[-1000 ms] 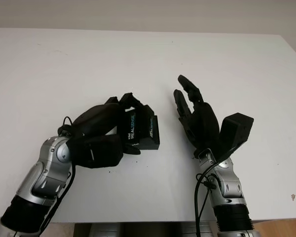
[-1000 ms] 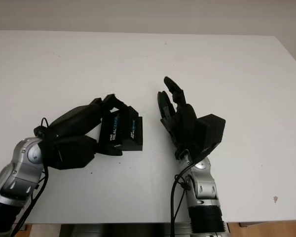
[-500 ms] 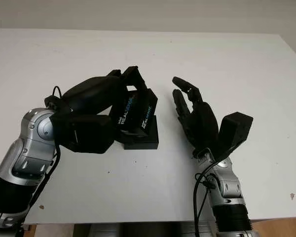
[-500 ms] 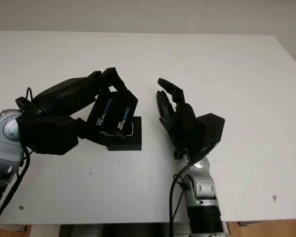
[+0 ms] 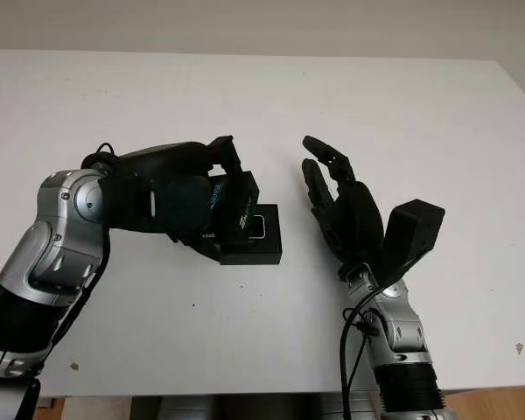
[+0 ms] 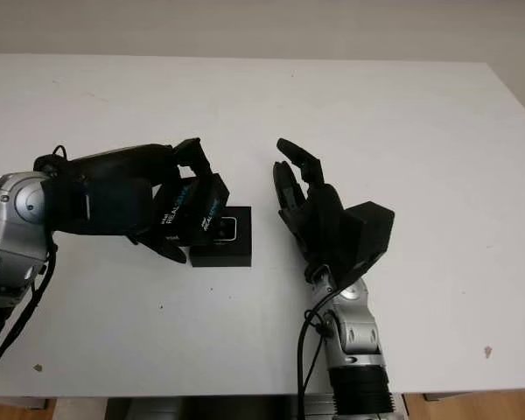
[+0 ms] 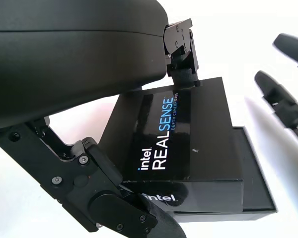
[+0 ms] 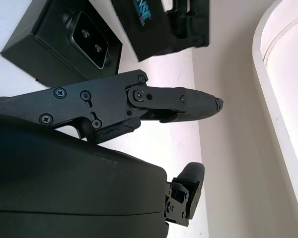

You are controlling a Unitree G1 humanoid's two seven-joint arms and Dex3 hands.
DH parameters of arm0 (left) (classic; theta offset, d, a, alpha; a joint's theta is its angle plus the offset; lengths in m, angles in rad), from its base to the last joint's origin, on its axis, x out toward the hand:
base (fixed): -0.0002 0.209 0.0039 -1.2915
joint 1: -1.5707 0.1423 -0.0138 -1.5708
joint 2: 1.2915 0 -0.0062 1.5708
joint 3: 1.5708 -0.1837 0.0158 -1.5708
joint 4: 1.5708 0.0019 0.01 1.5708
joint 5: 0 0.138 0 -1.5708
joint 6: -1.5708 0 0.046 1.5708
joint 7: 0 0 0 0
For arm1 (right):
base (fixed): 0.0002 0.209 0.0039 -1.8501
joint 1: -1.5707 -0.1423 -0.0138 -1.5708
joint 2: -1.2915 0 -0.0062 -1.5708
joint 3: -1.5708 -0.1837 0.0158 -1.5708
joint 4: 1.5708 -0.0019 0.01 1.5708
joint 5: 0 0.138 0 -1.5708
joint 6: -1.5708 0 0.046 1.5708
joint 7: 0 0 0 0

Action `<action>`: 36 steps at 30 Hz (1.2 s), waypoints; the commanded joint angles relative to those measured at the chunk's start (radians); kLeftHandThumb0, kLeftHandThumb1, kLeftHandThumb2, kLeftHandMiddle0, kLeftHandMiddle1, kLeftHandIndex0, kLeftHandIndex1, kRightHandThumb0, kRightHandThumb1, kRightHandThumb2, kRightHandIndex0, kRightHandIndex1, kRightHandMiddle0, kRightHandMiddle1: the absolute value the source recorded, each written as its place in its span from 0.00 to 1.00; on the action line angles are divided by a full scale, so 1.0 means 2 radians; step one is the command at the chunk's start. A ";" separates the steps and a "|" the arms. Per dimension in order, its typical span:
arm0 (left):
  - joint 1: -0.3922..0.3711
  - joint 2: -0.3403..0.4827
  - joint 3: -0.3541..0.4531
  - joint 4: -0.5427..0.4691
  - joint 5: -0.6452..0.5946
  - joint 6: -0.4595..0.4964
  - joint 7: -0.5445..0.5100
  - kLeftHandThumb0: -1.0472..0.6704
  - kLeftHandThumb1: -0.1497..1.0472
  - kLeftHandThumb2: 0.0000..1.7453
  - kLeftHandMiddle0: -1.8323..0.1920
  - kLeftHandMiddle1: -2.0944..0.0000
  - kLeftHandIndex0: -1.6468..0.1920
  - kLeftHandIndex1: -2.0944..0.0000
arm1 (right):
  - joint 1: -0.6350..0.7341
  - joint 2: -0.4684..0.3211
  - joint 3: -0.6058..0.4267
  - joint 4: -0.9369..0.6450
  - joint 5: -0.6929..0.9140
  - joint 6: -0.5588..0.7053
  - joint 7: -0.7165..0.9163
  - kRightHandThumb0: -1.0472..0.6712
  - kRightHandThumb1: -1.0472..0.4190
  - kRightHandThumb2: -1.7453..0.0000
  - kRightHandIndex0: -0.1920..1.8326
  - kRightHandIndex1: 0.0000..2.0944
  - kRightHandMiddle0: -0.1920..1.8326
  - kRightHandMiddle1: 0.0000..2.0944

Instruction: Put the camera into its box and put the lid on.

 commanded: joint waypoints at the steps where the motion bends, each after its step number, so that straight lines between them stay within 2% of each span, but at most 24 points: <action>1: -0.017 -0.007 -0.008 0.003 0.002 0.009 -0.002 0.45 1.00 0.26 0.76 0.18 0.84 0.20 | 0.001 0.002 0.000 0.000 -0.001 -0.007 0.002 0.26 0.00 0.77 0.12 0.02 0.00 0.37; 4: -0.020 -0.014 -0.011 0.011 0.000 0.012 0.001 0.45 1.00 0.27 0.77 0.13 0.84 0.17 | 0.001 0.007 0.000 0.001 0.000 -0.010 0.001 0.26 0.00 0.77 0.12 0.02 0.00 0.37; 6: -0.022 -0.019 -0.013 0.013 0.000 0.015 0.003 0.45 1.00 0.27 0.77 0.10 0.84 0.15 | 0.001 0.009 -0.001 0.003 0.001 -0.014 0.001 0.26 0.00 0.77 0.12 0.02 0.00 0.43; 7: -0.022 -0.023 -0.014 0.013 -0.001 0.019 0.004 0.45 1.00 0.27 0.75 0.04 0.84 0.10 | 0.002 0.010 -0.001 0.003 0.001 -0.014 -0.001 0.26 0.00 0.77 0.12 0.02 0.00 0.46; 9: -0.021 -0.029 -0.018 0.013 0.001 0.025 0.007 0.45 1.00 0.27 0.71 0.01 0.85 0.05 | 0.002 0.012 -0.002 0.003 0.001 -0.014 -0.002 0.26 0.00 0.78 0.12 0.03 0.00 0.50; 10: -0.019 -0.032 -0.019 0.014 0.002 0.020 0.013 0.45 1.00 0.26 0.73 0.01 0.86 0.03 | 0.002 0.011 -0.002 0.005 0.001 -0.016 -0.001 0.26 0.00 0.78 0.13 0.03 0.00 0.50; 11: -0.017 -0.035 -0.021 0.014 0.002 0.015 0.018 0.45 1.00 0.26 0.76 0.04 0.87 0.06 | 0.002 0.011 -0.002 0.008 0.001 -0.019 0.000 0.26 0.00 0.78 0.13 0.03 0.00 0.50; 13: -0.013 -0.037 -0.023 0.014 0.000 0.007 0.025 0.45 1.00 0.26 0.78 0.03 0.88 0.07 | 0.001 0.011 -0.002 0.012 0.001 -0.024 0.000 0.26 0.00 0.78 0.13 0.03 0.00 0.49; 16: -0.006 -0.041 -0.027 0.012 0.001 -0.001 0.034 0.45 1.00 0.27 0.79 0.09 0.90 0.12 | 0.000 0.012 -0.002 0.014 0.001 -0.026 0.000 0.25 0.00 0.78 0.13 0.03 0.00 0.51; 19: 0.001 -0.043 -0.034 0.015 0.003 -0.027 0.050 0.45 1.00 0.29 0.70 0.02 0.88 0.06 | 0.000 0.011 -0.002 0.015 0.001 -0.028 0.000 0.26 0.00 0.77 0.13 0.03 0.00 0.48; 23: 0.005 -0.048 -0.041 0.025 0.008 -0.043 0.063 0.46 1.00 0.30 0.61 0.00 0.86 0.03 | 0.001 0.010 -0.002 0.017 0.000 -0.032 0.002 0.26 0.00 0.77 0.13 0.03 0.00 0.45; 26: 0.005 -0.050 -0.048 0.037 0.014 -0.056 0.070 0.46 1.00 0.29 0.60 0.00 0.88 0.02 | 0.000 0.010 -0.002 0.016 0.000 -0.030 0.000 0.26 0.00 0.77 0.13 0.03 0.00 0.42; 27: 0.005 -0.050 -0.049 0.040 0.016 -0.059 0.071 0.47 1.00 0.29 0.59 0.00 0.88 0.01 | 0.000 0.010 -0.002 0.017 0.001 -0.029 0.000 0.26 0.00 0.77 0.13 0.03 0.00 0.48; 29: 0.004 -0.050 -0.051 0.046 0.018 -0.063 0.068 0.47 1.00 0.29 0.63 0.00 0.89 0.02 | -0.001 0.011 -0.002 0.018 0.002 -0.030 0.000 0.26 0.00 0.78 0.13 0.03 0.00 0.51; 30: 0.004 -0.050 -0.052 0.050 0.019 -0.064 0.068 0.47 1.00 0.29 0.65 0.00 0.89 0.02 | -0.002 0.012 -0.002 0.018 0.002 -0.029 0.001 0.26 0.00 0.78 0.13 0.03 0.00 0.56; 32: 0.004 -0.052 -0.053 0.058 0.021 -0.070 0.069 0.47 1.00 0.28 0.63 0.00 0.88 0.02 | -0.002 0.011 0.000 0.019 0.001 -0.031 0.002 0.25 0.00 0.78 0.13 0.02 0.00 0.44; 33: 0.004 -0.052 -0.053 0.062 0.021 -0.072 0.069 0.47 1.00 0.28 0.63 0.00 0.88 0.02 | -0.002 0.011 0.001 0.019 0.000 -0.031 0.002 0.25 0.00 0.77 0.12 0.02 0.00 0.41; 34: 0.003 -0.053 -0.053 0.066 0.023 -0.072 0.068 0.47 1.00 0.28 0.60 0.00 0.87 0.01 | -0.002 0.012 0.001 0.021 -0.001 -0.033 0.001 0.25 0.00 0.77 0.12 0.02 0.00 0.41; 35: 0.002 -0.053 -0.054 0.071 0.024 -0.073 0.067 0.47 1.00 0.28 0.60 0.00 0.88 0.00 | -0.003 0.013 0.001 0.023 -0.001 -0.035 0.001 0.25 0.00 0.78 0.12 0.02 0.00 0.45; 36: 0.000 -0.055 -0.056 0.074 0.026 -0.066 0.064 0.47 1.00 0.28 0.63 0.00 0.89 0.01 | -0.003 0.014 0.001 0.023 -0.001 -0.035 -0.001 0.25 0.00 0.78 0.13 0.02 0.00 0.45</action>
